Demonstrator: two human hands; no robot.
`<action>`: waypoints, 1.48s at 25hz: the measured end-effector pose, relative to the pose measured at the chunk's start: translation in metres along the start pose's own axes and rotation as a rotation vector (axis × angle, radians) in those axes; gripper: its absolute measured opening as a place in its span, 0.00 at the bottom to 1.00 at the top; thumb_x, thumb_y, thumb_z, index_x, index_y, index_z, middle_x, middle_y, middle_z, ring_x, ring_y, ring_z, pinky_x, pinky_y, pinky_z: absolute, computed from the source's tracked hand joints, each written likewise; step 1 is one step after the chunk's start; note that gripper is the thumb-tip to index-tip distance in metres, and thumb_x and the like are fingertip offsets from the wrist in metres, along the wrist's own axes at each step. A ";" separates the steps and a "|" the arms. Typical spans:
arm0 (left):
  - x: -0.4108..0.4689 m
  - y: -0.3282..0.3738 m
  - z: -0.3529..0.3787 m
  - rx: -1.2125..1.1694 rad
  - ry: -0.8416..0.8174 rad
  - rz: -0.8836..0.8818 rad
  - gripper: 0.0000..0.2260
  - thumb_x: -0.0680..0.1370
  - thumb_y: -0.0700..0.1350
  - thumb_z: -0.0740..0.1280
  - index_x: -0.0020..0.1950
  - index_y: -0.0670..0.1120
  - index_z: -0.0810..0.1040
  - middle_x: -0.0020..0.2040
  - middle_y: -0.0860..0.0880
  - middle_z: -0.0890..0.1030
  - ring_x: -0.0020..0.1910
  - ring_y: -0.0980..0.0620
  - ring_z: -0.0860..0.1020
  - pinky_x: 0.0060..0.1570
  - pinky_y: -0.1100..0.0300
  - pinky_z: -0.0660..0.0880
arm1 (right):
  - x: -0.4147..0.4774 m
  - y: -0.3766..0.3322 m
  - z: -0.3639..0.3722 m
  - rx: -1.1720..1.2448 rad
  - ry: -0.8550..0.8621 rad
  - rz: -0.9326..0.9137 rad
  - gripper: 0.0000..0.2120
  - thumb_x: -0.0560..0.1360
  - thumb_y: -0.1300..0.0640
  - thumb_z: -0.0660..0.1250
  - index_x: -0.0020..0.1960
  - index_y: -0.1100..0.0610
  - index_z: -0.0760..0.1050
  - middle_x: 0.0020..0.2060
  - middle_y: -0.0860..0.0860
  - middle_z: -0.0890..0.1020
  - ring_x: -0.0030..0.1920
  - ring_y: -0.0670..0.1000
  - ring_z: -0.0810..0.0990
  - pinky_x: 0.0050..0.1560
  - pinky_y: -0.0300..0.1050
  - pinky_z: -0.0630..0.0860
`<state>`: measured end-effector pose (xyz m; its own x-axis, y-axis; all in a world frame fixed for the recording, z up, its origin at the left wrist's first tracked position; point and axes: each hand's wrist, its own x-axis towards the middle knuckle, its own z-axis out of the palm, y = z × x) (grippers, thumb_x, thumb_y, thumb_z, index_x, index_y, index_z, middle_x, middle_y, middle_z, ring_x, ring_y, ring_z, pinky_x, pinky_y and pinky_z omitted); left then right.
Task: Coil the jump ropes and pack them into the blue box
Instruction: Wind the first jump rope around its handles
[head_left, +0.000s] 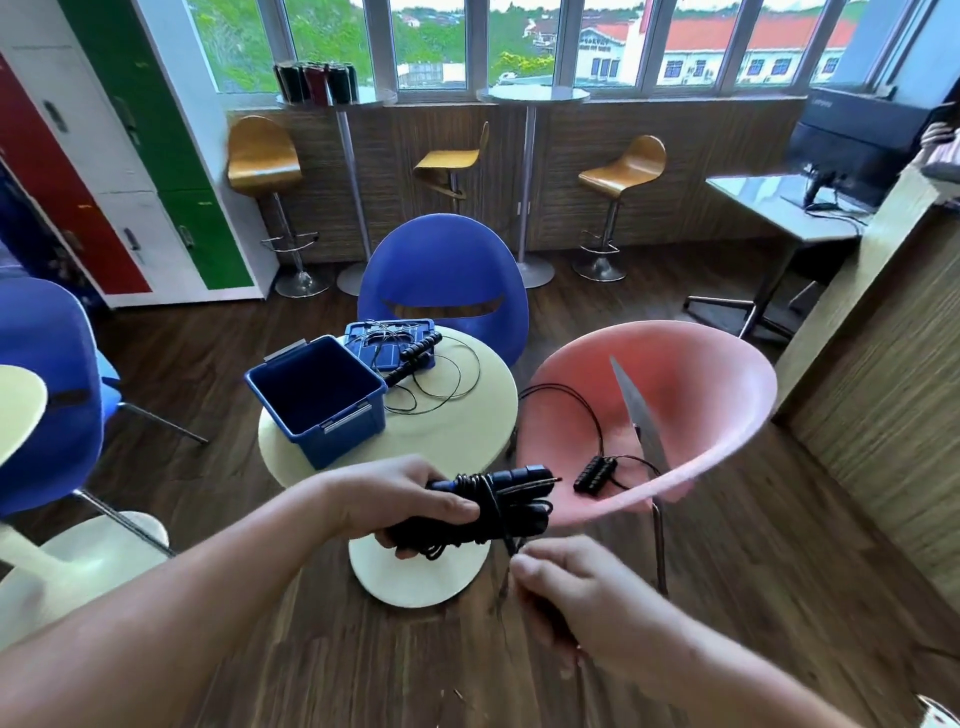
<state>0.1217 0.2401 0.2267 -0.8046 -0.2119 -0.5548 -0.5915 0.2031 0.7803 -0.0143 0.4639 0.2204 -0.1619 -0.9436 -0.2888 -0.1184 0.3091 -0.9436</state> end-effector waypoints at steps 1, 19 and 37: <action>0.001 -0.001 0.004 -0.028 0.002 0.013 0.15 0.77 0.58 0.73 0.47 0.45 0.85 0.40 0.43 0.81 0.39 0.43 0.74 0.32 0.57 0.65 | 0.000 0.010 0.005 0.061 0.002 -0.012 0.19 0.84 0.56 0.61 0.34 0.51 0.74 0.26 0.54 0.75 0.23 0.51 0.72 0.24 0.41 0.67; 0.001 0.042 0.019 0.314 -0.164 -0.069 0.07 0.76 0.55 0.74 0.41 0.54 0.85 0.37 0.50 0.84 0.37 0.44 0.79 0.35 0.56 0.71 | 0.080 -0.103 -0.075 -0.804 -0.219 0.140 0.06 0.74 0.62 0.70 0.42 0.64 0.83 0.28 0.52 0.79 0.23 0.46 0.71 0.26 0.36 0.74; 0.023 0.022 -0.005 -0.146 0.101 0.166 0.21 0.73 0.57 0.74 0.52 0.38 0.83 0.43 0.39 0.81 0.40 0.38 0.74 0.31 0.56 0.64 | 0.027 0.029 -0.018 0.299 0.111 -0.178 0.13 0.80 0.50 0.66 0.46 0.58 0.84 0.29 0.55 0.75 0.25 0.50 0.68 0.24 0.38 0.64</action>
<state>0.0908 0.2353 0.2323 -0.8765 -0.2831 -0.3894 -0.4317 0.1040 0.8960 -0.0393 0.4495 0.1882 -0.2722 -0.9557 -0.1116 0.1343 0.0772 -0.9879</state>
